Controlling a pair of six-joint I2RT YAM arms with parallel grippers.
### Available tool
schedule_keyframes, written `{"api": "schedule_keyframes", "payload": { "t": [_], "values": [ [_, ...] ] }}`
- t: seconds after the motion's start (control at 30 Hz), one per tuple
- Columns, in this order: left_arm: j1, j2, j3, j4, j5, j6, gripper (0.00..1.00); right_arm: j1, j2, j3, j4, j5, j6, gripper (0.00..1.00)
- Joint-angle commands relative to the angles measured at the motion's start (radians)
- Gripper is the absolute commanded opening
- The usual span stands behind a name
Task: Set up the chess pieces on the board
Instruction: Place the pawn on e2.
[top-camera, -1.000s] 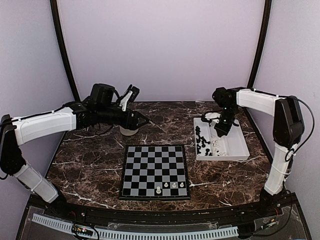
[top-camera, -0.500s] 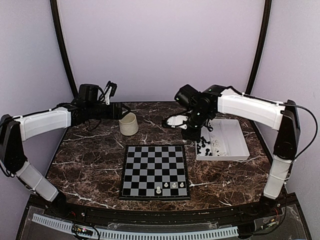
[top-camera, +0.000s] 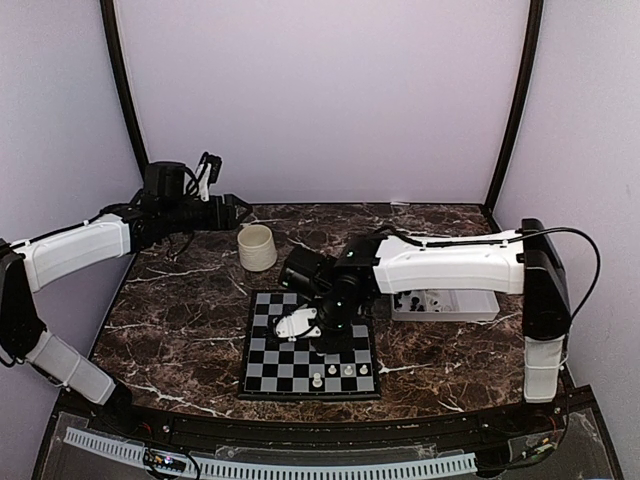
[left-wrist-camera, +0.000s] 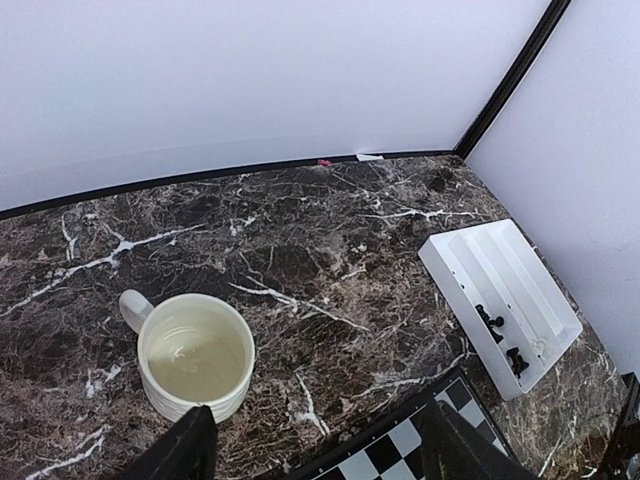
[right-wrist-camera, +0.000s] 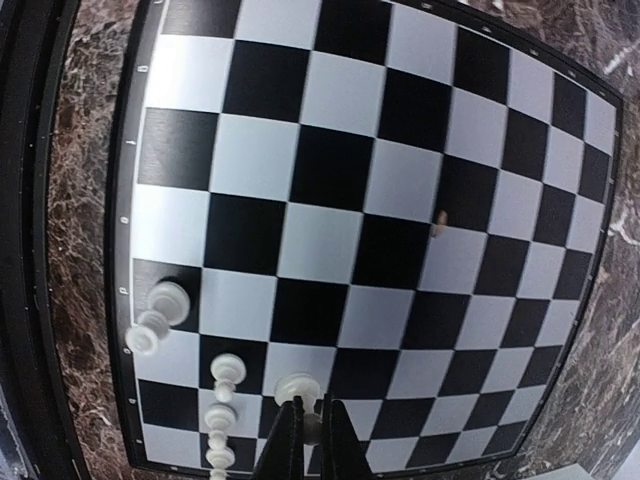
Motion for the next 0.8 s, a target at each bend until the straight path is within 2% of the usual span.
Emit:
{"api": "schedule_keyframes", "payload": {
  "t": [0.0, 0.77],
  "values": [
    [-0.001, -0.044, -0.011, -0.01, -0.012, 0.007, 0.73, 0.032, 0.03, -0.011, 0.033, -0.014, 0.014, 0.01],
    [-0.001, -0.051, -0.009, -0.015, -0.006, 0.015, 0.73, 0.054, 0.106, 0.02, 0.021, -0.069, 0.027, 0.05]
  ]
}}
